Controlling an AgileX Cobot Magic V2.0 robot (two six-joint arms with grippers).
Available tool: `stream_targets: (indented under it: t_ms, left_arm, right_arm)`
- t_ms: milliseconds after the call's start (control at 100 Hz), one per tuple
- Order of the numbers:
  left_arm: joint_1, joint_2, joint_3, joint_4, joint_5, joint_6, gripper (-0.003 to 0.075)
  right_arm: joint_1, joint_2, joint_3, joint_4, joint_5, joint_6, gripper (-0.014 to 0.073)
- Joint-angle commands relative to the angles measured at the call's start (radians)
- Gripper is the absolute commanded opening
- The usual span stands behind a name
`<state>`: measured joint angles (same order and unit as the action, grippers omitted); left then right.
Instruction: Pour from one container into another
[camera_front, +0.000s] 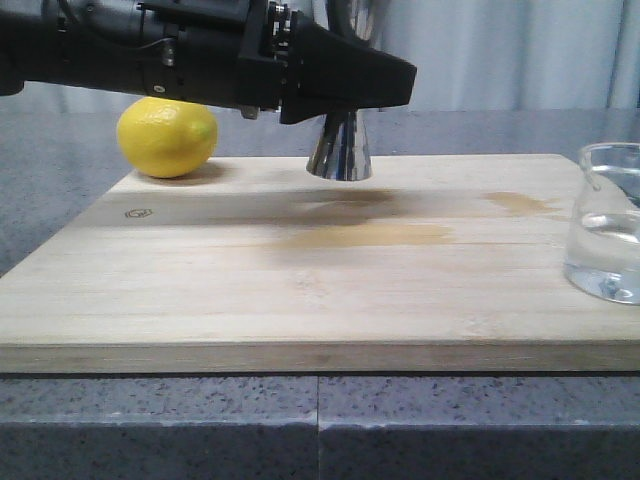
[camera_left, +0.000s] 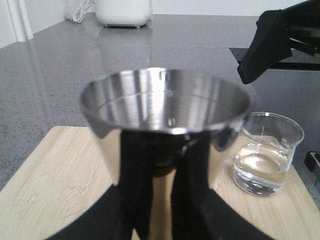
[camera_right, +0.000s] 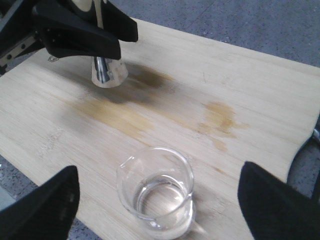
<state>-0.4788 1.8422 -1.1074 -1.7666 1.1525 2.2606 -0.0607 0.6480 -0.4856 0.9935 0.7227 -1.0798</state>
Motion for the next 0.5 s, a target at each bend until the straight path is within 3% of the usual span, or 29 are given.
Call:
stream_targets:
  t_ms: [0, 150, 490]
  left_arm:
    - [-0.008, -0.045, -0.030, -0.085, 0.079, 0.002, 0.0103]
    - [-0.008, -0.045, -0.030, -0.085, 0.079, 0.002, 0.0103]
    - [-0.008, -0.045, -0.030, -0.085, 0.079, 0.002, 0.0103]
  right_arm:
    - [0.000, 0.008, -0.048, 0.053, 0.002, 0.015, 0.0584]
    - [0.000, 0.008, -0.114, 0.035, 0.052, 0.092, 0.0584]
    - [0.000, 0.008, -0.196, -0.154, 0.196, 0.283, 0.0584]
